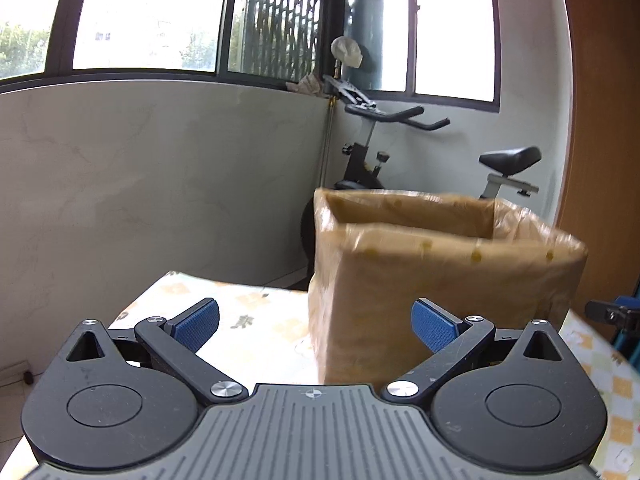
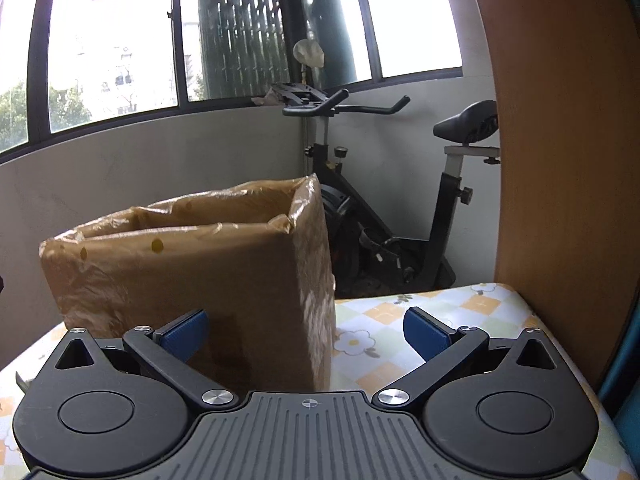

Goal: Organize snacks
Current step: 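Move both open tools back to the snack pile, then grasp a yellow wrapped cake with the left tool while the right tool grasps an orange-white bar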

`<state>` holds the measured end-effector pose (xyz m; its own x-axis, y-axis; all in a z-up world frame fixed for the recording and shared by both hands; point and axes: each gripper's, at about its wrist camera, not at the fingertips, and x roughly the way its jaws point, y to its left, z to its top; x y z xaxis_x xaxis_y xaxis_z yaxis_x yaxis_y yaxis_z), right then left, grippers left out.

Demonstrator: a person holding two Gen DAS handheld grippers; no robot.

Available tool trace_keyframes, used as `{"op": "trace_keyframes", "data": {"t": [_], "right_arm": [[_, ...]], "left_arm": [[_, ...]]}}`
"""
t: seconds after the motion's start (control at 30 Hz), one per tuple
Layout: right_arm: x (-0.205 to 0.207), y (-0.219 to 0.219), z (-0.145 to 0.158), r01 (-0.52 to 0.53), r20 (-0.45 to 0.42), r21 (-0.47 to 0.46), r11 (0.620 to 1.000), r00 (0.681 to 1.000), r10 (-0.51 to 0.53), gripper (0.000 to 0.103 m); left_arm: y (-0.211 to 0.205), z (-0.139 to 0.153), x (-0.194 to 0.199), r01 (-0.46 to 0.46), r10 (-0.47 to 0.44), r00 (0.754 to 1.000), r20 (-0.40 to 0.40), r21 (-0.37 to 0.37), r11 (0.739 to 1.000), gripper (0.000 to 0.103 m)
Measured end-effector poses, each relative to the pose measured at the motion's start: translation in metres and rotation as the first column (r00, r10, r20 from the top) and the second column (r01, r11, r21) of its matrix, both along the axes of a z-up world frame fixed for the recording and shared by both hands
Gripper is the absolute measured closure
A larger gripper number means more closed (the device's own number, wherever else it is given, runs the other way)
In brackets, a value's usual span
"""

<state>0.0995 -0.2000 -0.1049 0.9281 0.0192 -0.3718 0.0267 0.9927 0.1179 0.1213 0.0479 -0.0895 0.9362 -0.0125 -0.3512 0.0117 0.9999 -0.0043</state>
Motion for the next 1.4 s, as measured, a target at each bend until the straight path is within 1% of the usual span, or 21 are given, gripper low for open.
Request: {"op": "trace_keyframes", "data": {"t": [0.13, 0.23, 0.3, 0.37, 0.4, 0.43, 0.47, 0.5, 0.57, 0.6, 0.67, 0.73, 0.77, 0.83, 1.0, 1.17, 1.27, 1.3, 1.33, 1.37, 1.4], "right_arm": [[-0.001, -0.001, -0.032, 0.002, -0.054, -0.024, 1.000, 0.999, -0.004, 0.000], [0.000, -0.003, -0.055, -0.056, -0.121, 0.004, 0.998, 0.991, 0.056, 0.000], [0.001, 0.000, -0.070, -0.042, -0.176, 0.000, 0.999, 0.984, 0.041, 0.001], [0.004, 0.002, -0.085, -0.023, -0.243, 0.008, 1.000, 0.970, 0.025, 0.011], [0.005, 0.002, -0.090, -0.023, -0.253, 0.019, 1.000, 0.967, 0.027, 0.026], [0.005, 0.003, -0.095, -0.021, -0.261, 0.027, 0.999, 0.965, 0.028, 0.032], [0.004, 0.005, -0.101, -0.022, -0.272, 0.027, 0.999, 0.962, 0.029, 0.034], [0.004, 0.008, -0.104, -0.030, -0.281, 0.018, 0.999, 0.959, 0.033, 0.034], [0.005, 0.012, -0.107, -0.050, -0.287, -0.020, 0.999, 0.957, 0.042, 0.040], [0.005, 0.014, -0.107, -0.058, -0.283, -0.031, 0.998, 0.958, 0.046, 0.045], [0.006, 0.019, -0.109, -0.065, -0.287, -0.054, 0.996, 0.957, 0.047, 0.050], [0.007, 0.021, -0.112, -0.075, -0.306, -0.072, 0.995, 0.951, 0.050, 0.060], [0.008, 0.021, -0.112, -0.087, -0.308, -0.075, 0.993, 0.949, 0.060, 0.062], [0.006, 0.025, -0.112, -0.100, -0.302, -0.093, 0.991, 0.951, 0.068, 0.064], [0.005, 0.025, -0.112, -0.105, -0.300, -0.082, 0.991, 0.951, 0.076, 0.064], [0.006, 0.022, -0.112, -0.108, -0.295, -0.071, 0.992, 0.952, 0.082, 0.064], [0.005, 0.021, -0.113, -0.109, -0.293, -0.068, 0.992, 0.952, 0.085, 0.064], [0.005, 0.020, -0.113, -0.109, -0.293, -0.065, 0.992, 0.952, 0.086, 0.064], [0.005, 0.019, -0.113, -0.108, -0.292, -0.060, 0.992, 0.953, 0.087, 0.064], [0.006, 0.019, -0.113, -0.108, -0.291, -0.056, 0.993, 0.953, 0.088, 0.064], [0.005, 0.018, -0.113, -0.109, -0.290, -0.053, 0.993, 0.953, 0.089, 0.064]], "left_arm": [[0.001, -0.032, -0.004, -0.039, 0.041, 0.997, -0.071, 0.020, 0.999, 0.000], [0.003, -0.056, -0.008, -0.048, 0.052, 0.992, -0.117, 0.036, 0.998, 0.000], [0.004, -0.065, -0.009, -0.046, 0.049, 0.989, -0.141, 0.026, 0.999, 0.000], [0.002, -0.076, -0.009, -0.025, 0.030, 0.986, -0.165, 0.035, 0.999, 0.000], [0.000, -0.082, -0.011, -0.014, 0.022, 0.985, -0.173, 0.044, 0.999, 0.000], [-0.002, -0.087, -0.012, -0.005, 0.015, 0.983, -0.184, 0.054, 0.999, 0.000], [-0.004, -0.090, -0.012, 0.004, 0.008, 0.981, -0.195, 0.060, 0.998, 0.000], [-0.007, -0.097, -0.017, 0.021, -0.007, 0.977, -0.214, 0.062, 0.998, 0.000], [-0.009, -0.102, -0.017, 0.051, -0.038, 0.969, -0.243, 0.048, 0.998, 0.000], [-0.009, -0.105, -0.018, 0.066, -0.056, 0.966, -0.253, 0.032, 0.997, 0.000], [-0.009, -0.110, -0.021, 0.078, -0.074, 0.962, -0.264, 0.006, 0.997, 0.001], [-0.012, -0.116, -0.020, 0.079, -0.078, 0.955, -0.288, -0.007, 0.997, 0.002], [-0.013, -0.119, -0.021, 0.076, -0.075, 0.952, -0.297, -0.010, 0.997, 0.003], [-0.015, -0.124, -0.027, 0.076, -0.077, 0.949, -0.306, -0.016, 0.997, 0.009], [-0.020, -0.132, -0.032, 0.114, -0.119, 0.935, -0.334, -0.036, 0.993, 0.013], [-0.027, -0.130, -0.031, 0.146, -0.140, 0.928, -0.346, -0.011, 0.989, 0.017], [-0.029, -0.128, -0.027, 0.157, -0.148, 0.917, -0.369, -0.007, 0.988, 0.022], [-0.031, -0.128, -0.025, 0.173, -0.163, 0.914, -0.371, -0.006, 0.985, 0.027], [-0.032, -0.128, -0.025, 0.185, -0.173, 0.912, -0.371, -0.003, 0.983, 0.037], [-0.033, -0.126, -0.025, 0.200, -0.185, 0.911, -0.370, 0.001, 0.980, 0.043], [-0.035, -0.126, -0.025, 0.215, -0.199, 0.909, -0.367, 0.002, 0.977, 0.055]]}}
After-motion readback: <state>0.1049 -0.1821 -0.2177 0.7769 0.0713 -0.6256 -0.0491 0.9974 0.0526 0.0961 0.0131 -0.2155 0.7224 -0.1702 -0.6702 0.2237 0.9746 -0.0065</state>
